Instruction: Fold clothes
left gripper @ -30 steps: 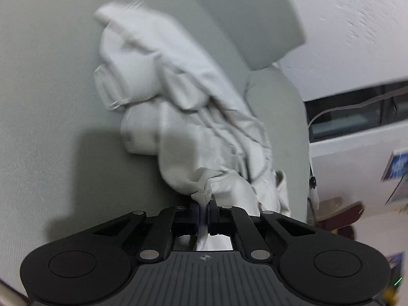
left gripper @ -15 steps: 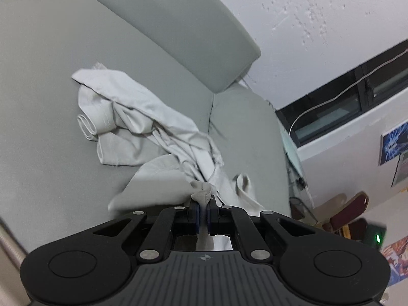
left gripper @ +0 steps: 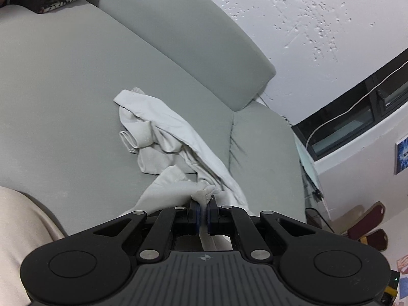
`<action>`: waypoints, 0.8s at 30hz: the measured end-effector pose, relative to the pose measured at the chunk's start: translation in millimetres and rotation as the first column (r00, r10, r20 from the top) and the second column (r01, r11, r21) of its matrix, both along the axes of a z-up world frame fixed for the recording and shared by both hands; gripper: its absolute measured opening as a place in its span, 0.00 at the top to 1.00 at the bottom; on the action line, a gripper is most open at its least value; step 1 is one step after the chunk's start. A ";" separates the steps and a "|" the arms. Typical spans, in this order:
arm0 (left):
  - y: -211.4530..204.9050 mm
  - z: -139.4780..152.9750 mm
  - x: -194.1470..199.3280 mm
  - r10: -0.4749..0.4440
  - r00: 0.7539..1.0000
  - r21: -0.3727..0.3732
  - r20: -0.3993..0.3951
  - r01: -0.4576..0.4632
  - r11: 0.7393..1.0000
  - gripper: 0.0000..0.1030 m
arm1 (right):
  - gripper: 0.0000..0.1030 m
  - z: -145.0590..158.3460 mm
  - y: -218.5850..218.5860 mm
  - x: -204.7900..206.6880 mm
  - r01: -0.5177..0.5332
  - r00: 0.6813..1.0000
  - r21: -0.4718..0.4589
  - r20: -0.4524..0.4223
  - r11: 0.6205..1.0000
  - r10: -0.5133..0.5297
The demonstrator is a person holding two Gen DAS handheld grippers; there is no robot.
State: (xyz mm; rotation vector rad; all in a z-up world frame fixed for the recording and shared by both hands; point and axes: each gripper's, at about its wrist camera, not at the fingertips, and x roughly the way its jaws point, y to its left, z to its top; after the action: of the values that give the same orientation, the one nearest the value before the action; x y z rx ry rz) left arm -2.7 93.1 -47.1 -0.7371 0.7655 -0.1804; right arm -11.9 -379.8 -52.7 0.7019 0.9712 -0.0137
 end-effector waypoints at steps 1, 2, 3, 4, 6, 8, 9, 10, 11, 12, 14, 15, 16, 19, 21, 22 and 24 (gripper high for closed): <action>1.8 -1.0 -1.1 0.010 1.000 0.017 -0.006 -0.010 1.000 0.98 | 0.62 -5.6 -1.0 2.6 0.016 1.000 0.004 -0.006 1.000 -0.016; 4.1 -2.1 -0.8 0.018 1.000 0.024 -0.012 -0.018 1.000 0.98 | 0.62 -12.3 -2.4 5.4 0.031 0.999 0.006 -0.019 0.999 -0.031; 6.4 -3.2 -0.2 0.026 1.000 0.029 -0.018 -0.026 0.999 0.98 | 0.62 -18.9 -4.8 8.3 0.046 0.998 0.008 -0.035 0.999 -0.045; 8.8 -4.3 0.4 0.034 0.999 0.034 -0.023 -0.033 0.999 0.98 | 0.62 -25.2 -7.4 9.9 0.064 0.997 0.020 -0.045 0.998 -0.063; 12.0 -6.7 1.5 0.046 0.998 0.043 -0.035 -0.044 0.998 0.98 | 0.57 -37.5 -12.7 11.0 0.105 0.993 0.057 -0.057 0.993 -0.102; 13.4 -9.2 2.6 0.051 0.998 0.051 -0.047 -0.048 0.998 0.98 | 0.57 -49.3 -18.4 12.0 0.150 0.987 0.099 -0.062 0.984 -0.145; 13.5 -10.7 3.5 0.051 0.997 0.054 -0.052 -0.049 0.997 0.98 | 0.57 -54.2 -21.9 12.4 0.177 0.984 0.127 -0.057 0.976 -0.171; 13.4 -12.3 4.5 0.052 0.997 0.056 -0.057 -0.049 0.997 0.98 | 0.57 -58.6 -25.3 12.9 0.202 0.979 0.155 -0.053 0.967 -0.196; 13.4 -13.7 5.7 0.053 0.997 0.057 -0.063 -0.049 0.997 0.98 | 0.57 -62.5 -28.0 13.5 0.225 0.974 0.180 -0.050 0.958 -0.219; 13.5 -14.4 6.5 0.053 0.996 0.057 -0.065 -0.050 0.997 0.98 | 0.57 -66.0 -30.4 14.1 0.245 0.969 0.204 -0.048 0.948 -0.241; 13.7 -15.6 7.8 0.053 0.996 0.057 -0.069 -0.049 0.997 0.98 | 0.57 -70.1 -33.0 15.0 0.265 0.964 0.246 -0.043 0.932 -0.263; 13.8 -16.2 8.5 0.053 0.996 0.057 -0.071 -0.049 0.997 0.98 | 0.57 -71.7 -34.0 15.4 0.272 0.962 0.267 -0.040 0.925 -0.271; 13.9 -16.8 9.2 0.054 0.996 0.057 -0.074 -0.049 0.997 0.98 | 0.57 -72.4 -34.3 16.0 0.270 0.962 0.280 -0.035 0.921 -0.272; 12.4 -17.5 11.3 0.050 0.996 0.060 -0.076 -0.046 0.997 0.98 | 0.58 -69.8 -33.1 18.7 0.251 0.966 0.297 -0.022 0.921 -0.257; 10.9 -17.8 12.9 0.045 0.996 0.065 -0.078 -0.040 0.997 0.98 | 0.62 -68.0 -30.8 22.3 0.245 0.968 0.280 -0.017 0.928 -0.250; 10.7 -18.2 13.2 0.044 0.996 0.065 -0.079 -0.039 0.997 0.98 | 0.62 -67.3 -29.5 24.3 0.241 0.969 0.269 -0.015 0.932 -0.247; 10.4 -19.1 13.8 0.043 0.996 0.065 -0.082 -0.038 0.997 0.98 | 0.63 -69.8 -28.1 28.4 0.250 0.967 0.276 -0.016 0.928 -0.256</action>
State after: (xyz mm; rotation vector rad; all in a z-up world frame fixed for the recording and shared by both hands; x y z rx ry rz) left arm 11.1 103.5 -66.2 -0.7029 0.8311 -0.0885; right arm 16.4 -407.9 -122.6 1.0815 0.8655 -0.0993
